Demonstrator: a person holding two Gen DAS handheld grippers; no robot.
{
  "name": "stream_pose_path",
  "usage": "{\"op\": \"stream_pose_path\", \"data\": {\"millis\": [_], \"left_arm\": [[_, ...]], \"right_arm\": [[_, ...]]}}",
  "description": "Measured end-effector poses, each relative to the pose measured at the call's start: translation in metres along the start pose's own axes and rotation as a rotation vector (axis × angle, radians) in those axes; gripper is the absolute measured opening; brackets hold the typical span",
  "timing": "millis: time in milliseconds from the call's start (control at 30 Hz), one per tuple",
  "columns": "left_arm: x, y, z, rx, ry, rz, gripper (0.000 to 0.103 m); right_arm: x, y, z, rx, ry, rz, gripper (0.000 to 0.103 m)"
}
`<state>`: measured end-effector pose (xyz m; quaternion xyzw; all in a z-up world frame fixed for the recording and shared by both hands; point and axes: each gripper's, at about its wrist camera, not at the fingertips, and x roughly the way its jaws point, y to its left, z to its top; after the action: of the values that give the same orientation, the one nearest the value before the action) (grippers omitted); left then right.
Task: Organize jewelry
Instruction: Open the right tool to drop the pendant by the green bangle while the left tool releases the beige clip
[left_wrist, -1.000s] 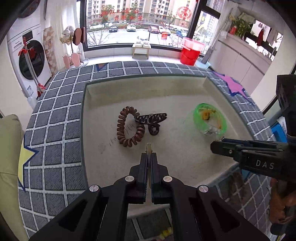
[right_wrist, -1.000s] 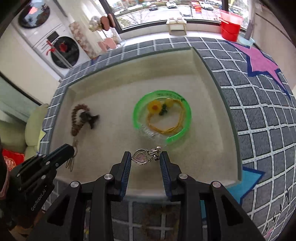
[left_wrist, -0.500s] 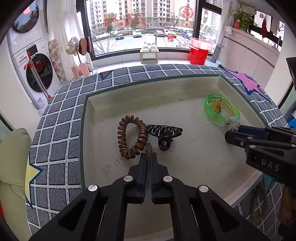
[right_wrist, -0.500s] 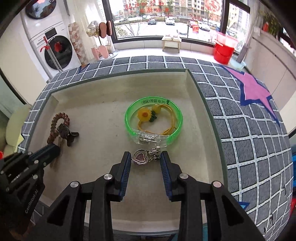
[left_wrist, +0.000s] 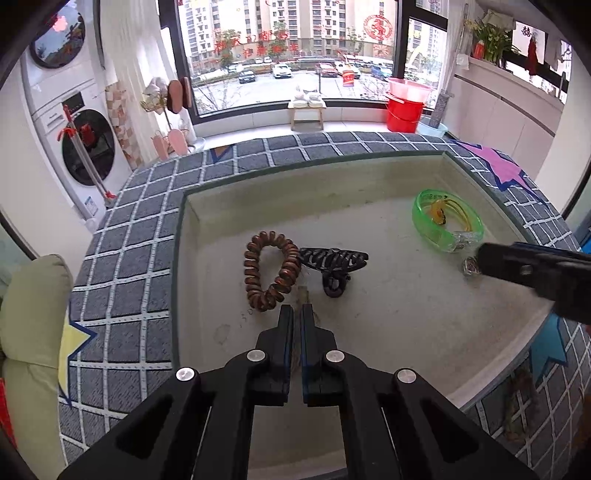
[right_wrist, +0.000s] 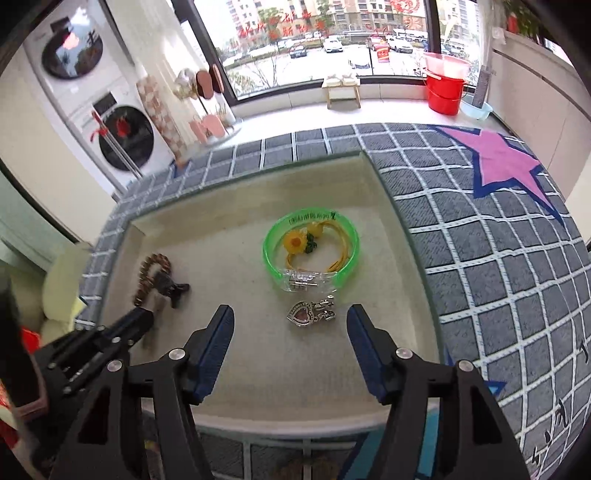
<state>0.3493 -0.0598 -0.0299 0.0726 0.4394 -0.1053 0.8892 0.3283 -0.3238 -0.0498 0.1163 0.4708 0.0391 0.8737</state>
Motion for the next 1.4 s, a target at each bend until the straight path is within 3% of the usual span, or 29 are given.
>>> {"op": "stream_pose_path", "data": {"millis": [333, 967, 1000, 1033, 1100, 1233, 1300, 1400], "left_arm": [[-0.015, -0.002, 0.007, 0.008, -0.051, 0.036, 0.018], [-0.031, 0.001, 0.018, -0.03, -0.076, -0.006, 0.019], [-0.032, 0.0, 0.018, -0.031, -0.08, -0.003, 0.048], [-0.033, 0.0, 0.019, -0.031, -0.082, 0.003, 0.103], [-0.032, 0.002, 0.019, -0.045, -0.123, 0.036, 0.103], [-0.022, 0.005, 0.019, -0.044, -0.131, 0.044, 0.103], [-0.019, 0.007, 0.019, -0.044, -0.134, 0.052, 0.103], [-0.018, 0.011, 0.014, -0.048, -0.136, 0.042, 0.103]], "right_arm": [[-0.039, -0.014, -0.012, 0.056, -0.058, 0.015, 0.069], [-0.068, -0.031, -0.032, 0.097, -0.089, 0.011, 0.069], [-0.069, -0.032, -0.034, 0.1, -0.091, 0.011, 0.069], [-0.069, -0.033, -0.034, 0.102, -0.091, 0.011, 0.069], [-0.072, -0.036, -0.037, 0.111, -0.096, 0.012, 0.069], [-0.075, -0.04, -0.04, 0.121, -0.095, 0.014, 0.07], [-0.077, -0.039, -0.041, 0.12, -0.099, 0.019, 0.083], [-0.08, -0.036, -0.044, 0.111, -0.108, 0.029, 0.085]]}}
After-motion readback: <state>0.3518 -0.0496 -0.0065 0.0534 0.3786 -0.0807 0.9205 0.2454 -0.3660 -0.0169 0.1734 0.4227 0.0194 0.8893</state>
